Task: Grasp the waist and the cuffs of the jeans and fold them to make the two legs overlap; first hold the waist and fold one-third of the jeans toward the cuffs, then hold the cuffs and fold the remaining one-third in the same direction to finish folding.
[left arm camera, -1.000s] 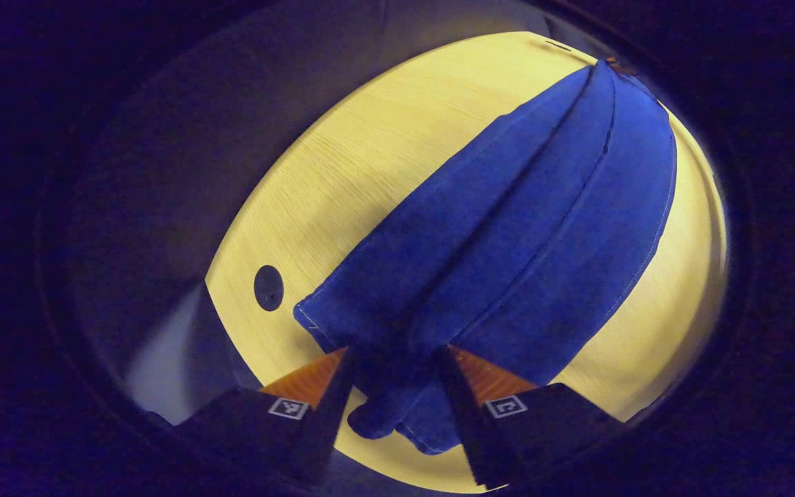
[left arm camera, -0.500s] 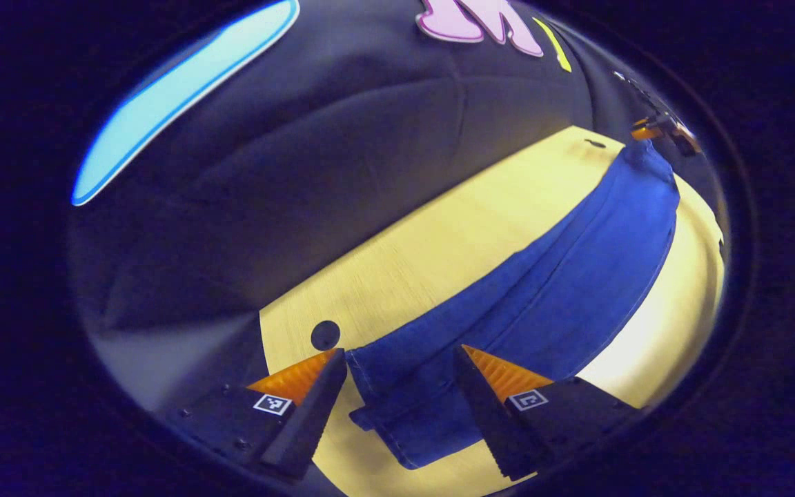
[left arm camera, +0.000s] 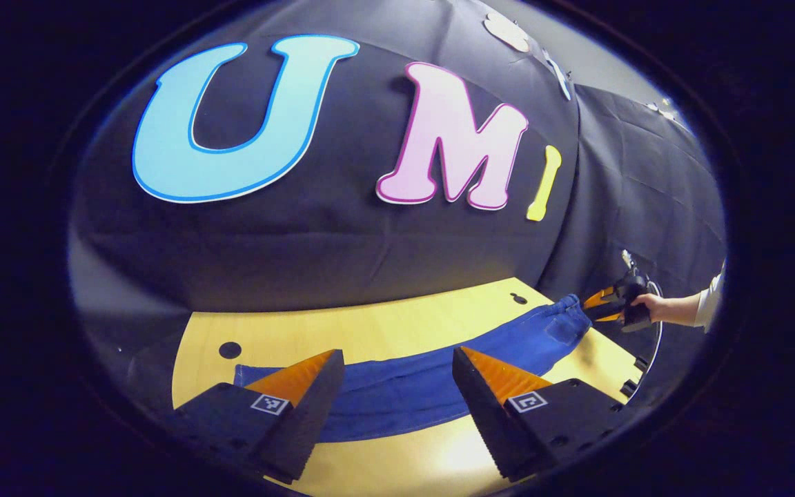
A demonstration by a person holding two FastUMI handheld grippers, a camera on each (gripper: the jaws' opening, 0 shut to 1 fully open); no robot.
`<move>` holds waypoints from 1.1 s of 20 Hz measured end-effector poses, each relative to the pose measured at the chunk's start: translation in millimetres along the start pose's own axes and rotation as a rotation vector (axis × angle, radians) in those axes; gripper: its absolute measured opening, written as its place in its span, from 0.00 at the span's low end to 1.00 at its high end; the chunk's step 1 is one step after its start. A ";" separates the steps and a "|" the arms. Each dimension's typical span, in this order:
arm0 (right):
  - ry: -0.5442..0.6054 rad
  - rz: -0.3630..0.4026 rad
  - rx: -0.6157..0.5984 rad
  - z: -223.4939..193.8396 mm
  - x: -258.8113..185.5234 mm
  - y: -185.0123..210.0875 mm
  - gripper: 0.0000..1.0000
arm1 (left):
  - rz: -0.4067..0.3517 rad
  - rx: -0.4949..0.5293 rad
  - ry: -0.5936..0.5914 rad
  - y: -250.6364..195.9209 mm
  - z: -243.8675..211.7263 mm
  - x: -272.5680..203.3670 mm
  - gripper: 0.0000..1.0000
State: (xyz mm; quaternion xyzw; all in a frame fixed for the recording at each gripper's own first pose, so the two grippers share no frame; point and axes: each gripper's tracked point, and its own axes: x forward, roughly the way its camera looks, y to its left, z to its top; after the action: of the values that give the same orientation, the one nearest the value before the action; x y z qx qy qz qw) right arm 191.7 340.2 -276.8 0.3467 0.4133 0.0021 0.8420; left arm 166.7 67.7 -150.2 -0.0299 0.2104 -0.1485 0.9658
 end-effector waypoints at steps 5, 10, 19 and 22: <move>0.080 0.018 0.205 -37.6 20.1 0.9 0.98 | -0.022 0.063 0.044 -42.4 -12.9 -18.2 0.99; 0.080 -0.040 0.291 -44.2 48.1 -4.9 0.41 | 0.031 0.072 0.110 -35.3 -34.8 -26.6 0.99; -0.056 0.114 0.187 -12.4 4.1 19.8 0.05 | 0.094 0.064 0.124 -23.4 -43.2 -52.2 0.99; -0.122 0.240 0.061 9.8 -37.6 65.6 0.05 | 0.097 0.055 0.113 -26.4 -48.5 -66.9 0.99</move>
State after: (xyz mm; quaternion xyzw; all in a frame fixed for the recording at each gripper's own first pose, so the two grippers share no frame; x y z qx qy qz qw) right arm 192.3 373.4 -208.2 0.4187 0.3168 0.0692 0.8482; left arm 81.3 62.8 -164.5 0.0151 0.2619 -0.1089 0.9588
